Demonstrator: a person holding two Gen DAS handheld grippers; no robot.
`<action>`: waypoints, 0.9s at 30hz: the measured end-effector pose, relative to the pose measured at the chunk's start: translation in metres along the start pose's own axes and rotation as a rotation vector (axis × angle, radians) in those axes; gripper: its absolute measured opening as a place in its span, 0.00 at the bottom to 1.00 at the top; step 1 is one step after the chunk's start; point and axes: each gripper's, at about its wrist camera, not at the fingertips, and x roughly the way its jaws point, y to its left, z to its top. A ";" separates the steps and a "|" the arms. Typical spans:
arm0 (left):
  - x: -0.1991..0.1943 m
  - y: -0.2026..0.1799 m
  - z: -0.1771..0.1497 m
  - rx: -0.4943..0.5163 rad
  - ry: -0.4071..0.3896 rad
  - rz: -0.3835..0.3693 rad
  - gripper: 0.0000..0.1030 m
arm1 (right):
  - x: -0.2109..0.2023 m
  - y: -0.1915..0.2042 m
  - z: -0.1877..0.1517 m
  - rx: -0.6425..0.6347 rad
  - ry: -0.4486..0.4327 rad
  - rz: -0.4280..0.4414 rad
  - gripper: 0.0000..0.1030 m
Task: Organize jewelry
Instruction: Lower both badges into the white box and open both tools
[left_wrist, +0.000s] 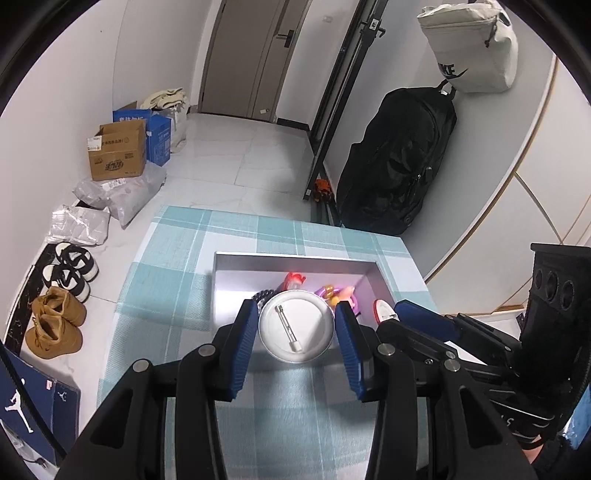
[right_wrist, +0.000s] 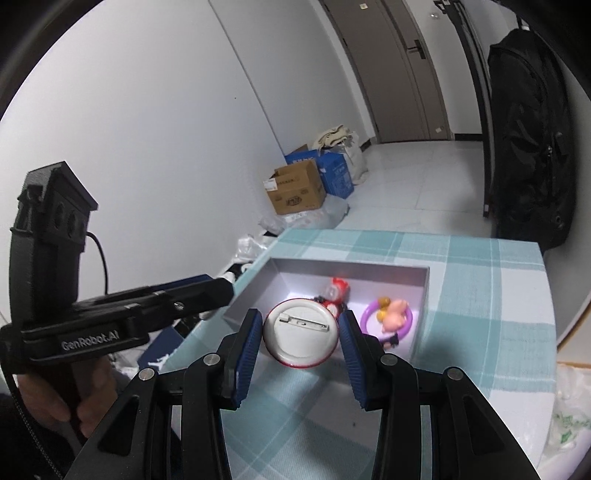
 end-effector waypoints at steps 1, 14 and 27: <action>0.004 0.001 0.001 -0.008 0.010 -0.006 0.36 | 0.002 -0.001 0.003 -0.003 0.001 -0.001 0.40; 0.041 0.011 0.024 -0.051 0.053 -0.007 0.36 | 0.019 -0.012 0.024 0.029 -0.004 -0.003 0.40; 0.063 0.011 0.033 -0.072 0.099 -0.049 0.36 | 0.036 -0.039 0.032 0.097 0.006 -0.027 0.40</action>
